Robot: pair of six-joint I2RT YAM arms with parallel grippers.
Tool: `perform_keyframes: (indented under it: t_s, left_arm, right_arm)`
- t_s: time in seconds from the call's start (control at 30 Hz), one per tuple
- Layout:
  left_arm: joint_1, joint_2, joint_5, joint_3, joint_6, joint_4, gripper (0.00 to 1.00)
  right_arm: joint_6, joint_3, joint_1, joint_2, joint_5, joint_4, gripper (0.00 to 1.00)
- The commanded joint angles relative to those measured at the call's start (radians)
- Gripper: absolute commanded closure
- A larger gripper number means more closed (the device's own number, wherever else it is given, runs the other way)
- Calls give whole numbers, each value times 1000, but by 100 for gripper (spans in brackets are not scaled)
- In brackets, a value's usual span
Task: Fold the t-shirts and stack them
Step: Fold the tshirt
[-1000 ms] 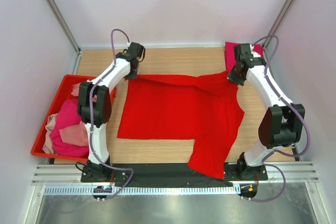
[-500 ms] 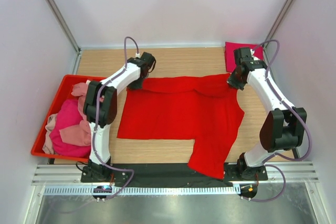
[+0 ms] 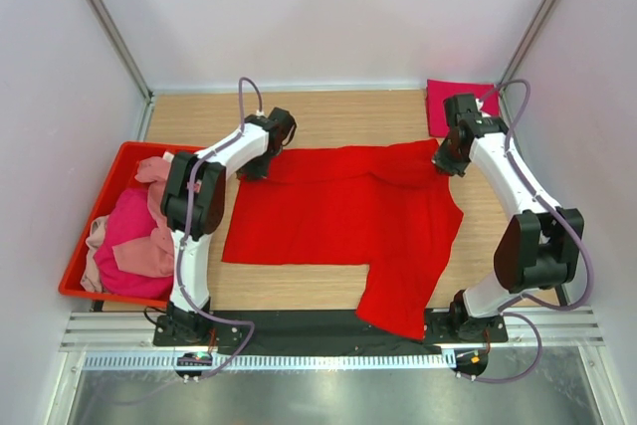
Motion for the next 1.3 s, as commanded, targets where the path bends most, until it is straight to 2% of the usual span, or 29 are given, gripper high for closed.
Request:
perform_keyframes:
  t_s: [0.0, 0.03, 0.07, 0.1, 0.17, 0.23, 0.43, 0.57, 0.67, 0.8, 1.2, 1.27]
  left_arm:
    - [3, -13, -18, -4, -26, -27, 70]
    - [2, -34, -15, -6, -36, -27, 57]
    - [2, -54, -4, -12, -36, -26, 50]
    - [3, -73, 14, -24, -39, -21, 39]
    - [2, -134, 34, -35, -45, -15, 32]
    - [2, -174, 68, -44, -52, -18, 29]
    - [2, -263, 175, -23, -80, -16, 31]
    - [3, -251, 246, 29, -76, 4, 34]
    - [5, -174, 264, 77, -77, -25, 41]
    - [3, -107, 272, 111, -88, -53, 46]
    - [6, -90, 245, 109, -77, -72, 45]
    - [11, -67, 241, 117, -86, -76, 49]
  right_arm:
    - [-22, -9, -5, -65, 26, -31, 99]
    - [-28, -12, -5, -66, 24, -28, 99]
    - [-34, -14, -5, -68, 23, -34, 99]
    - [-39, -14, -7, -68, 21, -47, 99]
    - [-61, -27, -5, -71, 15, -48, 99]
    - [-73, -55, -7, -75, 5, -47, 99]
    - [-65, -147, -7, -105, -69, 10, 98]
    - [-51, -167, -7, -102, -92, 18, 98]
    - [-51, -189, -7, -92, -81, 24, 98]
    - [-47, -251, -8, -83, -83, 44, 98]
    - [-16, -316, -10, -155, -134, 108, 99]
    - [-19, -298, -10, -157, -128, 105, 99]
